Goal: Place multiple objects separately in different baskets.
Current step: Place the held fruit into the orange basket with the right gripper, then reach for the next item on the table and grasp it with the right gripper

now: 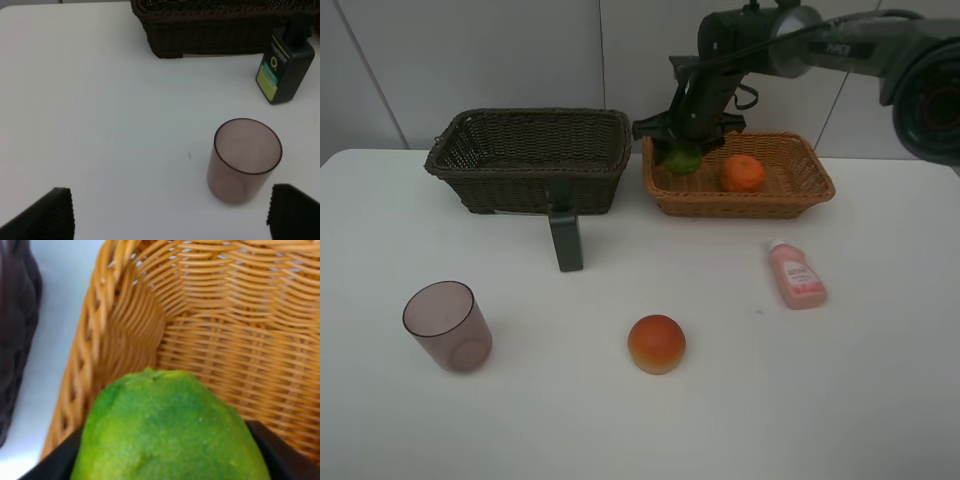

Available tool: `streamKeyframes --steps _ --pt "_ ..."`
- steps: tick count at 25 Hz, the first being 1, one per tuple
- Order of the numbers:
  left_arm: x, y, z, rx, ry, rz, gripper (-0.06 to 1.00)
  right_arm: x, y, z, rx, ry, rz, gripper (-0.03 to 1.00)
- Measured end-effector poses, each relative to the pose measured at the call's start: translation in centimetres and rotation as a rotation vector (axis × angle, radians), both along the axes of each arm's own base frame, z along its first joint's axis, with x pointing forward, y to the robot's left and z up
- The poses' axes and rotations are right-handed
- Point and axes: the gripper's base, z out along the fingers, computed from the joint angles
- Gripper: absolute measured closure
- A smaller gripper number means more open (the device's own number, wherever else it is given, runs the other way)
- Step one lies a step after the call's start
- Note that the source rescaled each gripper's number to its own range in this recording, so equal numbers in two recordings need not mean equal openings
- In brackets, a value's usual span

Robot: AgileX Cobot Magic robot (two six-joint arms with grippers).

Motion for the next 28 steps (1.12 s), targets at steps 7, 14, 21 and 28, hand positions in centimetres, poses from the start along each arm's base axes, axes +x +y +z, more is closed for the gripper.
streamKeyframes --steps 7,14,21,28 --pt "0.0 0.0 0.0 0.000 0.000 0.000 -0.06 0.2 -0.4 -0.2 -0.004 0.003 -0.008 0.51" --pt "0.0 0.0 0.0 0.000 0.000 0.000 -0.06 0.1 -0.5 -0.1 -0.011 0.018 -0.011 -0.02" --pt "0.0 0.0 0.0 0.000 0.000 0.000 -0.06 -3.0 -0.2 4.3 -0.129 0.094 0.126 -0.03" --pt "0.0 0.0 0.0 0.000 0.000 0.000 -0.06 -8.8 1.2 5.7 -0.277 0.173 0.534 -0.03"
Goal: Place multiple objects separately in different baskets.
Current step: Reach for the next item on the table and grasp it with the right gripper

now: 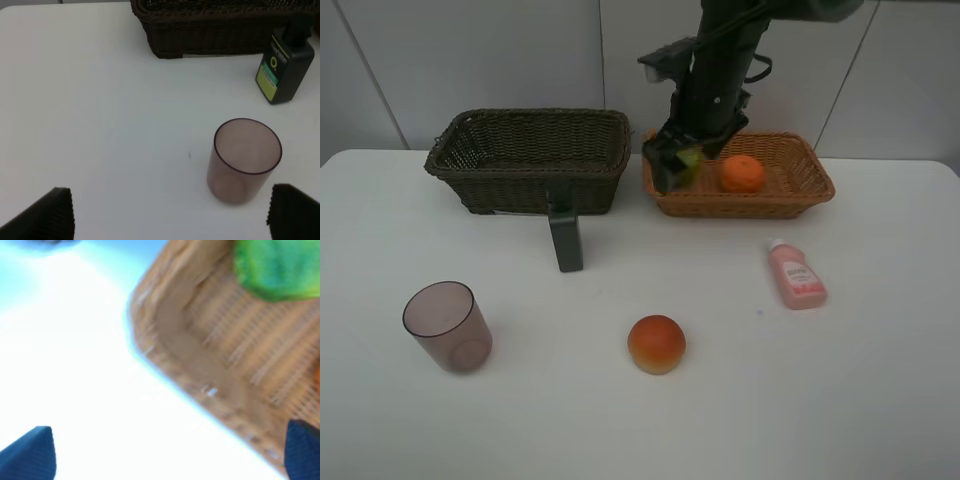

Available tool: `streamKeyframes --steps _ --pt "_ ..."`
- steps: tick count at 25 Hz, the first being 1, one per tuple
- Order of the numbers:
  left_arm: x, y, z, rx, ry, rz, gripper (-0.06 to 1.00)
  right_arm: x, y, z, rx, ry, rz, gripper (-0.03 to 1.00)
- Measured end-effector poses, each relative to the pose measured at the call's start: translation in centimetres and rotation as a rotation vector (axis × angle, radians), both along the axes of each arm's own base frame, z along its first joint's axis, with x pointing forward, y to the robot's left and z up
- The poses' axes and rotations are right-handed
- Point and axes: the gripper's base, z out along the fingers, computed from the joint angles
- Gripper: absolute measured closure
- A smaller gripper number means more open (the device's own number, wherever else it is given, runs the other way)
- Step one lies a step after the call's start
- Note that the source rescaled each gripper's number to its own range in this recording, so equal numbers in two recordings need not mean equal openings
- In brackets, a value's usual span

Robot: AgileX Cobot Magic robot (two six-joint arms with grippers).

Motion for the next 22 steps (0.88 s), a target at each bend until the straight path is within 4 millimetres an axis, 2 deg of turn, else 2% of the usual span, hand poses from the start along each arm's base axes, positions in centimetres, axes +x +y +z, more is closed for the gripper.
streamKeyframes --steps 7,13,18,22 --pt "0.0 0.0 0.0 0.000 0.000 0.000 -0.06 -5.5 1.2 -1.0 -0.046 -0.001 0.468 -0.03" --pt "0.0 0.0 0.0 0.000 0.000 0.000 -0.06 -10.0 2.0 -3.5 -0.090 0.077 0.952 -0.03" --pt "0.0 0.0 0.0 0.000 0.000 0.000 -0.06 -12.2 3.1 -4.7 -0.100 0.092 1.227 -0.03" --pt "0.0 0.0 0.0 0.000 0.000 0.000 -0.06 -13.6 3.4 -6.0 -0.121 0.091 1.363 -0.03"
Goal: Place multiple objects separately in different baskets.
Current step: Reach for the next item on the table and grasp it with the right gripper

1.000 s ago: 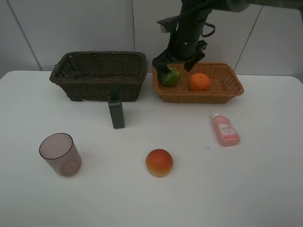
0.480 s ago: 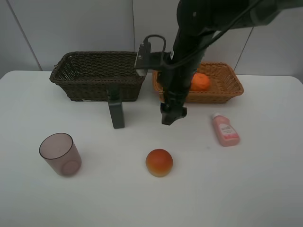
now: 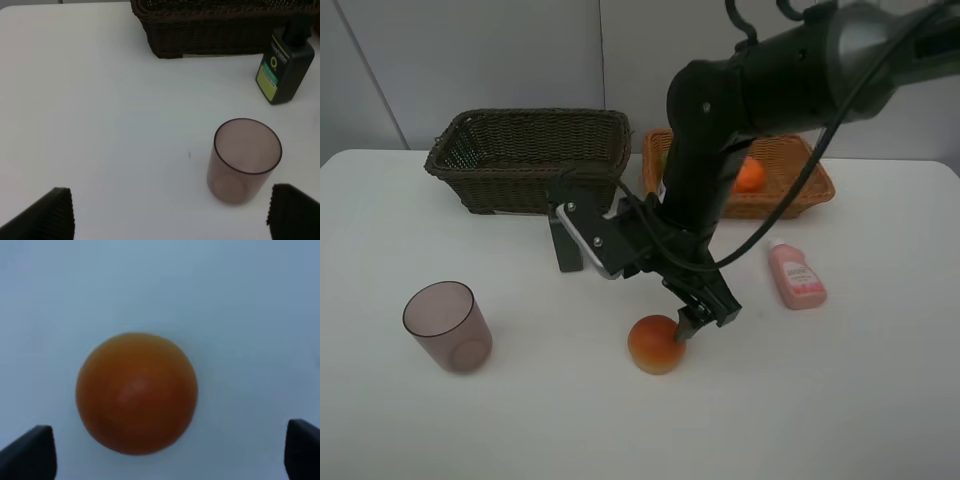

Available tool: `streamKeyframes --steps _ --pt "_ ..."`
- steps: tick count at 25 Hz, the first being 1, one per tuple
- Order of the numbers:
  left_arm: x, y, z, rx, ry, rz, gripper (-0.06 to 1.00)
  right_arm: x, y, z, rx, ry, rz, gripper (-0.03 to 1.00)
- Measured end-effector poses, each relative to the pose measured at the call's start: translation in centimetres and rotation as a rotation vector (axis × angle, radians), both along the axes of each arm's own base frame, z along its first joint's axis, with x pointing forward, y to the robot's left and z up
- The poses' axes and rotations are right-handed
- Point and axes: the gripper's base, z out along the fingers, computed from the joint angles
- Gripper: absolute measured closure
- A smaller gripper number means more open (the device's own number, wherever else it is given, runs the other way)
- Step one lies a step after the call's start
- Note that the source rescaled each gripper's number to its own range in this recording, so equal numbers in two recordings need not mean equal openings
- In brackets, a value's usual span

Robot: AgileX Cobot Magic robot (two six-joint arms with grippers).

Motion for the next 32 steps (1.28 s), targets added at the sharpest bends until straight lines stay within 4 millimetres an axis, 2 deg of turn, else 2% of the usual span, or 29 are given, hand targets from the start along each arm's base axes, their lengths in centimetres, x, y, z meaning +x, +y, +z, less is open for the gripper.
streamKeyframes --steps 6,14,32 --pt "0.0 0.0 0.0 0.000 0.000 0.000 -0.06 -1.1 0.0 -1.1 -0.029 0.001 0.060 -0.03" --pt "0.0 0.0 0.0 0.000 0.000 0.000 -0.06 -0.5 0.2 -3.2 -0.059 -0.018 -0.019 -0.03" --pt "0.0 0.0 0.0 0.000 0.000 0.000 -0.06 -0.3 0.3 -5.6 -0.089 0.012 -0.029 -0.03"
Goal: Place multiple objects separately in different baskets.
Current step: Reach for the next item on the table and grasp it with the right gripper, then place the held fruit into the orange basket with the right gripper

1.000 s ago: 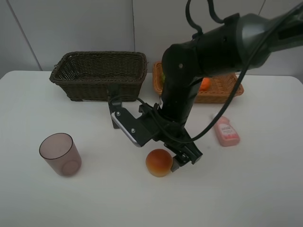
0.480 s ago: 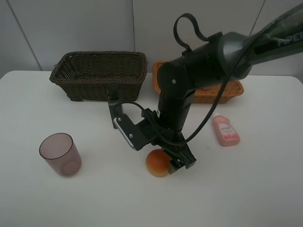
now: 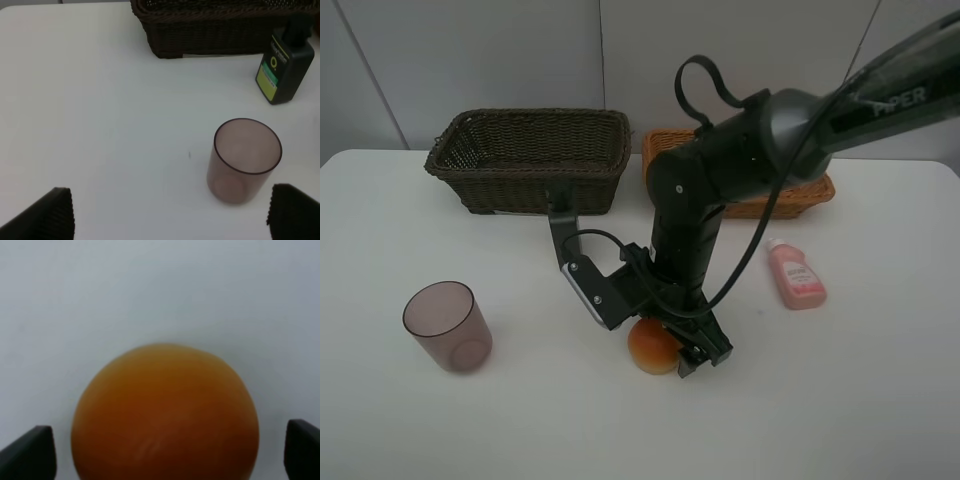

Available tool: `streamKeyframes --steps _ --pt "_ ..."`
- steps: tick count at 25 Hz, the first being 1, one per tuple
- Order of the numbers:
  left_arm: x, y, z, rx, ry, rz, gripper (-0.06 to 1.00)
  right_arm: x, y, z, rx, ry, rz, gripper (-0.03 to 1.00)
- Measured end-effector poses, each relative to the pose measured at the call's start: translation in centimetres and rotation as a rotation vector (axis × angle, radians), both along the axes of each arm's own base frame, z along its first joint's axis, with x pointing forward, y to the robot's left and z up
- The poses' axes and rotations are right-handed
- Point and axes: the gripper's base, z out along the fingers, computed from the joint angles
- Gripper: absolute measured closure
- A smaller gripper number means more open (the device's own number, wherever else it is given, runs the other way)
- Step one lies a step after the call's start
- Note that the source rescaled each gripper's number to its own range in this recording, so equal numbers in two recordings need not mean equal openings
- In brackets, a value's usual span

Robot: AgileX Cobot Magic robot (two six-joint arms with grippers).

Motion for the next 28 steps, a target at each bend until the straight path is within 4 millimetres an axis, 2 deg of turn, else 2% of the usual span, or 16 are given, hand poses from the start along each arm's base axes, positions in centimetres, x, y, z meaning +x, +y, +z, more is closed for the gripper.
streamKeyframes --steps 5,7,8,10,12,24,28 --pt "0.00 0.00 0.00 0.000 0.000 0.000 -0.06 -0.07 0.10 -0.58 0.001 0.017 -0.013 -0.03" --pt "0.00 0.00 0.00 0.000 0.000 0.000 -0.06 -0.04 0.15 -0.57 0.007 0.014 -0.014 0.01" --pt "0.00 0.00 0.00 0.000 0.000 0.000 -0.06 -0.03 0.16 -0.57 0.008 0.012 -0.014 0.09" --pt "0.00 0.00 0.00 0.000 0.000 0.000 -0.06 -0.01 0.16 -0.57 0.008 0.011 -0.013 0.36" --pt "0.00 0.00 0.00 0.000 0.000 0.000 -0.06 -0.01 0.16 -0.57 0.008 0.011 -0.013 0.77" --pt "0.00 0.00 0.00 0.000 0.000 0.000 -0.06 -0.04 0.13 -0.57 0.005 0.014 -0.013 0.78" --pt "0.00 0.00 0.00 0.000 0.000 0.000 -0.06 -0.08 0.09 -0.53 0.002 0.019 -0.078 0.78"
